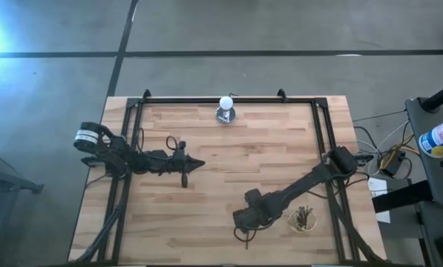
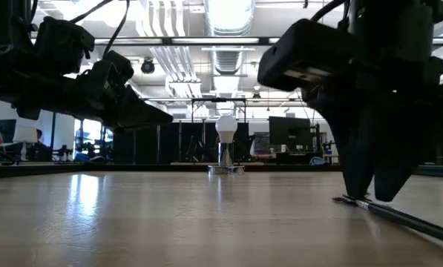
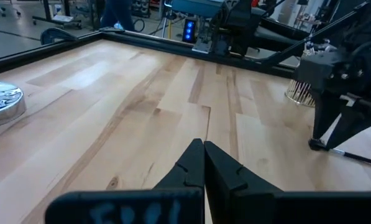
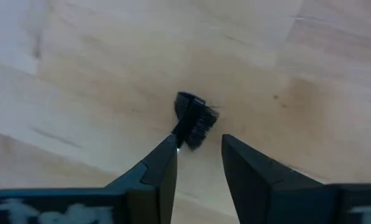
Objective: Pick & Place Makeup Supplies
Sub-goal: Put the silver makeup brush into the gold makeup holder
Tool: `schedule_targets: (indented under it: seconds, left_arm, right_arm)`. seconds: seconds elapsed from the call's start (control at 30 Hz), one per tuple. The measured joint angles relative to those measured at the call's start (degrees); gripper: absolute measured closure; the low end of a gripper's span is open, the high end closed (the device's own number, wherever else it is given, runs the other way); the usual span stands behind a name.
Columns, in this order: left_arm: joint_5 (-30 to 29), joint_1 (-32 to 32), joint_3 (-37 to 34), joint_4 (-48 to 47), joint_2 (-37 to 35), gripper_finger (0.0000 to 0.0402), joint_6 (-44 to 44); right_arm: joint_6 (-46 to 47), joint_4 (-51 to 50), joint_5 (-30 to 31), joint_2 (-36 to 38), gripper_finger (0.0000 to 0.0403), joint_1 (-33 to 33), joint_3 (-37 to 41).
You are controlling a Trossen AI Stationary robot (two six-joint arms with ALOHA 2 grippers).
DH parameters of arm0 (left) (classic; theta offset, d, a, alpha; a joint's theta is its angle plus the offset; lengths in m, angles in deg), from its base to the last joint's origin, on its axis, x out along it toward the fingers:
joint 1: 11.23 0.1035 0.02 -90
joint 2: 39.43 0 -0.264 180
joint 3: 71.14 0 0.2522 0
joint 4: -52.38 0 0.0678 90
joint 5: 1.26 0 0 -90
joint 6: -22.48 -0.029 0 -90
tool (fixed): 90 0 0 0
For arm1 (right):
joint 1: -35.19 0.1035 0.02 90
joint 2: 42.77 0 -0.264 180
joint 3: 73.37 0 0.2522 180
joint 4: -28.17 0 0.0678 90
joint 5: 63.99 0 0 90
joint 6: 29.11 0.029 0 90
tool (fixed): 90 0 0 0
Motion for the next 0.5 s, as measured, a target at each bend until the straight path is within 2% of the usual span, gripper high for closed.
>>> schedule_targets:
  seconds: [0.17, 0.5]
  left_arm:
    - [0.00, 0.00, 0.00, -0.11, 0.00, 0.0401, 0.01]
    - [0.00, 0.00, 0.00, -0.49, 0.00, 0.0401, 0.02]
  right_arm:
    - [-3.05, 0.13, 1.91, -0.66, 0.0309, -1.18, -0.07]
    - [-11.79, 1.03, 4.64, -0.50, 0.0390, -2.60, -0.03]
